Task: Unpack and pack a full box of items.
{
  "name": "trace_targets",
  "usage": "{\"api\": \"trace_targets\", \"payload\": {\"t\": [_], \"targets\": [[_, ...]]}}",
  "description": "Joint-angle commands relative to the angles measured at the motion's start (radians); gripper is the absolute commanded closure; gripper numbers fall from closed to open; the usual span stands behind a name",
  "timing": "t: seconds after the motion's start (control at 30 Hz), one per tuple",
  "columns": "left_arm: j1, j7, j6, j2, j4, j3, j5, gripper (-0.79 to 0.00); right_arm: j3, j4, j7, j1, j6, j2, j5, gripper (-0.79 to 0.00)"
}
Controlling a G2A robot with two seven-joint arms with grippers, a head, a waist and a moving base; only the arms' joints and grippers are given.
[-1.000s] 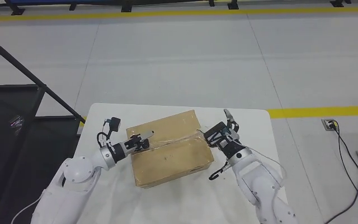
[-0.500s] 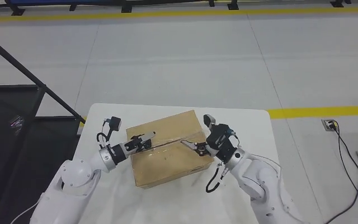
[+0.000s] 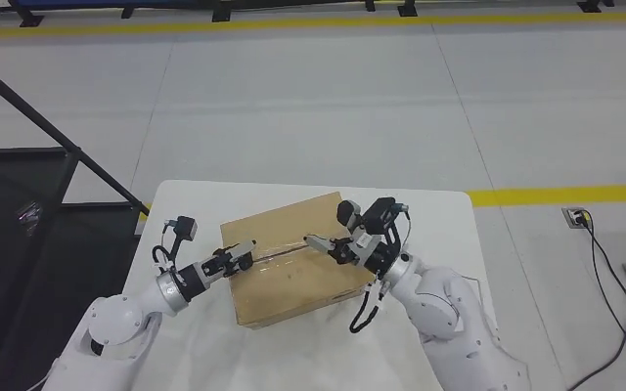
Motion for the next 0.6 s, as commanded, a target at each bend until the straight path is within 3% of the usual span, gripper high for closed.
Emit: {"api": "trace_targets", "payload": {"t": [0.0, 0.1, 0.4, 0.57], "targets": [[-0.003, 0.002, 0.0, -0.001, 0.01, 0.007, 0.002, -0.785, -0.017, 0.06, 0.085, 0.047, 0.05, -0.008, 0.157, -0.785], [-0.011, 0.012, -0.001, -0.003, 0.023, 0.02, 0.019, -0.785, -0.039, 0.151, 0.3, 0.145, 0.135, -0.019, 0.384, -0.785], [-0.018, 0.027, -0.007, -0.008, 0.052, 0.033, 0.013, -0.785, -0.041, 0.162, 0.313, 0.159, 0.162, -0.019, 0.386, -0.785], [-0.022, 0.025, -0.01, -0.01, 0.053, 0.041, 0.014, -0.785, -0.087, 0.219, 0.492, 0.191, 0.158, -0.03, 0.62, -0.785]]}}
